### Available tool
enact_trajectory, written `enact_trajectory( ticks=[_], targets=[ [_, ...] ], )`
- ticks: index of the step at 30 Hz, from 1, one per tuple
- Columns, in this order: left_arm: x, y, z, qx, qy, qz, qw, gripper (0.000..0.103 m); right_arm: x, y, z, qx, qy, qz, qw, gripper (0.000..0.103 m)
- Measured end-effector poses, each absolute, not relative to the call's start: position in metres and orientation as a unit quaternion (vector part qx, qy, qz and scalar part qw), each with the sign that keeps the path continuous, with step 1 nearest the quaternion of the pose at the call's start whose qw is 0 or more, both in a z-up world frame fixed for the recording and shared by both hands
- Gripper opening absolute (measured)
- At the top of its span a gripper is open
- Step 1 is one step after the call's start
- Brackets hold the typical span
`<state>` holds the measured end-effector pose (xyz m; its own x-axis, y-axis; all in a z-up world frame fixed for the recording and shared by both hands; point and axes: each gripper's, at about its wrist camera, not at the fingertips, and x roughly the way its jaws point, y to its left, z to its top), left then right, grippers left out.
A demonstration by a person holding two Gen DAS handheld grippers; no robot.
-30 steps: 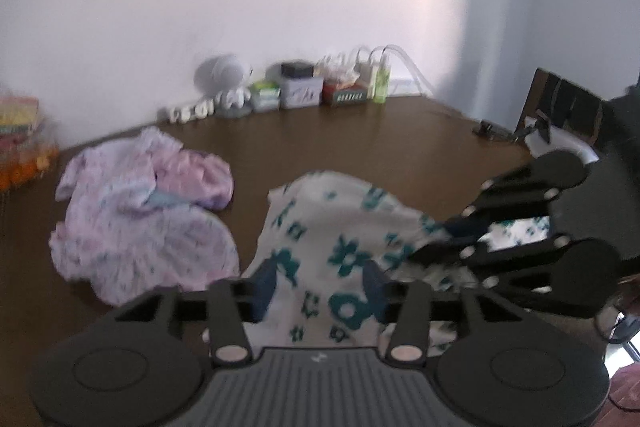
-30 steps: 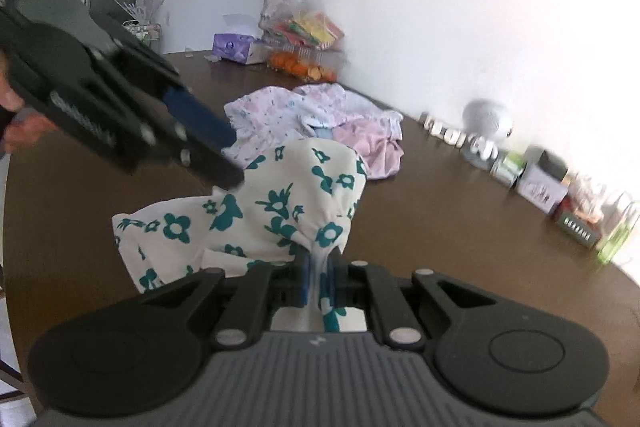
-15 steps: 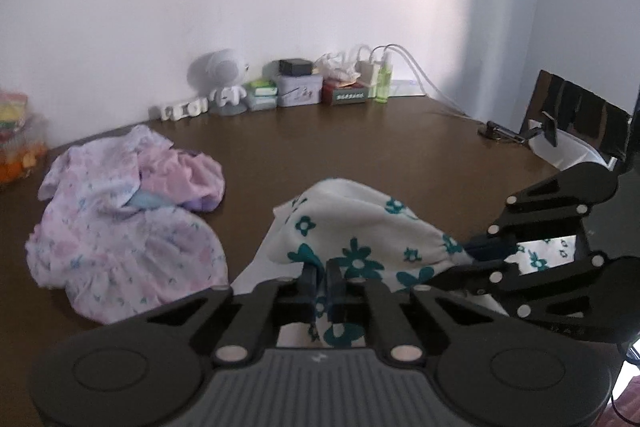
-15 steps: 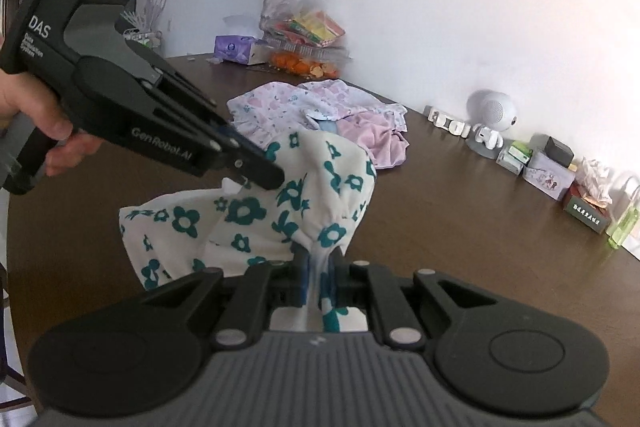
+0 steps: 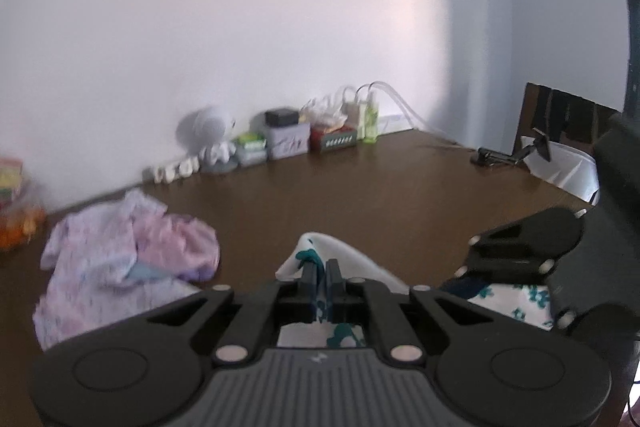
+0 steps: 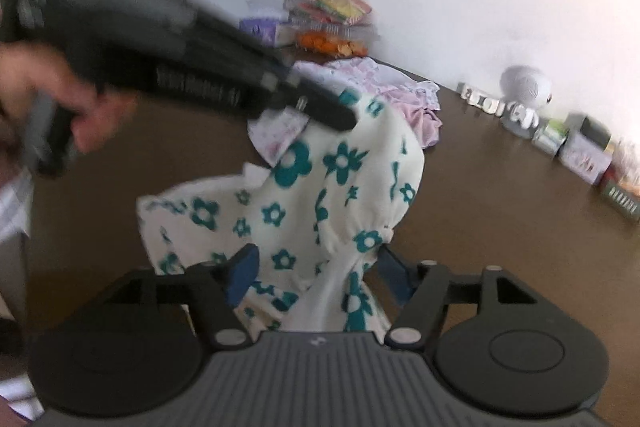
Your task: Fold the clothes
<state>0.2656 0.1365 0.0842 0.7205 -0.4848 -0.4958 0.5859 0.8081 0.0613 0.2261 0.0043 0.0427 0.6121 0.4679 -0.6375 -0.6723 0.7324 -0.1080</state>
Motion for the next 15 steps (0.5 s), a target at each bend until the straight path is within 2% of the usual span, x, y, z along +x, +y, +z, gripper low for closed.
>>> enact_trajectory(
  ticks=[1, 2, 3, 4, 5, 10, 12, 14, 15],
  targets=[
    [0.264, 0.134, 0.088, 0.111, 0.23, -0.294, 0.921, 0.003, 0.227, 0.007, 0.042, -0.18, 0.301, 0.318, 0.881, 0.066],
    [0.26, 0.132, 0.093, 0.111, 0.221, -0.3, 0.921, 0.002, 0.228, 0.008, 0.041, -0.184, 0.302, 0.308, 0.883, 0.06],
    [0.256, 0.13, 0.098, 0.111, 0.213, -0.306, 0.921, 0.002, 0.228, 0.01, 0.04, -0.189, 0.303, 0.299, 0.885, 0.04],
    [0.25, 0.131, 0.103, 0.106, 0.201, -0.315, 0.922, 0.002, 0.228, 0.011, 0.039, -0.193, 0.303, 0.289, 0.887, 0.026],
    [0.244, 0.132, 0.108, 0.102, 0.189, -0.322, 0.922, 0.002, 0.227, 0.01, 0.039, -0.192, 0.299, 0.28, 0.892, 0.017],
    [0.224, 0.144, 0.109, 0.102, 0.197, -0.322, 0.92, 0.003, 0.218, 0.007, 0.039, -0.189, 0.272, 0.25, 0.91, 0.011],
    [0.225, 0.147, 0.095, 0.095, 0.239, -0.322, 0.911, 0.009, 0.218, 0.005, 0.04, -0.173, 0.272, 0.257, 0.911, 0.011],
    [0.226, 0.148, 0.079, 0.082, 0.283, -0.329, 0.897, 0.024, 0.221, -0.001, 0.041, -0.143, 0.282, 0.266, 0.91, 0.011],
    [0.226, 0.145, 0.071, 0.084, 0.298, -0.329, 0.892, 0.028, 0.225, -0.005, 0.042, -0.121, 0.292, 0.272, 0.909, 0.012]
  ],
)
